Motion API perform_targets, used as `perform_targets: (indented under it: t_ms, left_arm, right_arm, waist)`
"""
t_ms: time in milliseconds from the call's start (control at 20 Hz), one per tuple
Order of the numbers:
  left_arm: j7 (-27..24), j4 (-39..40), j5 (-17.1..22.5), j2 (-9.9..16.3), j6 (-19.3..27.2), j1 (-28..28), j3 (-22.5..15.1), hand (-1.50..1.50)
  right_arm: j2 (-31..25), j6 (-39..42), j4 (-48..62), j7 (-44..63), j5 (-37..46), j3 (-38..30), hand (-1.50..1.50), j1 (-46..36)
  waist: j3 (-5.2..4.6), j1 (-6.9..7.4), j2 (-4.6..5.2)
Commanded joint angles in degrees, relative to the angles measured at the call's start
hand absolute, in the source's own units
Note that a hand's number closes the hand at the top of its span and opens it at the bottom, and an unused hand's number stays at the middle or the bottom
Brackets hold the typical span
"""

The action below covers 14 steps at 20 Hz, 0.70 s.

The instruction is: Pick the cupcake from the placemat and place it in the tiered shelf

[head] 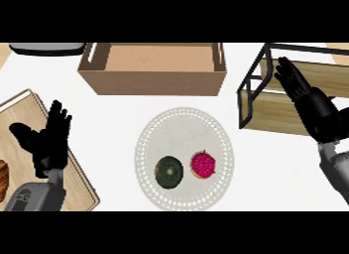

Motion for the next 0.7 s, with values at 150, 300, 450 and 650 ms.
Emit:
perform_targets:
  t_ms: [150, 300, 450, 650]
  left_arm:
    - [-2.05, -4.49, -3.77, 3.47, -3.81, -2.61, -3.59, 0.00]
    - [-1.75, -8.22, -4.28, 5.36, -7.38, -3.63, -5.68, 0.00]
    - [-0.42, -11.38, -4.28, 4.47, -6.47, -0.92, -6.49, 0.00]
    - [0.53, -12.57, -5.02, 4.41, -5.32, -0.54, -5.65, 0.00]
  right_arm:
    - [8.45, 11.34, -3.08, 0.56, -0.71, 11.45, 1.50, -5.82]
    - [11.43, -2.31, 0.97, 2.34, 12.06, 13.85, 1.50, -9.22]
    - [17.39, 15.75, 6.11, -1.80, -8.39, 9.53, -1.50, -5.69]
    - [14.42, 28.38, 7.42, -3.19, -11.66, 6.74, -1.50, -11.31]
  waist:
    - [0.84, 3.80, -1.81]
    - [0.69, 2.54, -2.14]
    - [0.92, 2.32, -1.65]
    - [0.80, 0.70, -1.87]
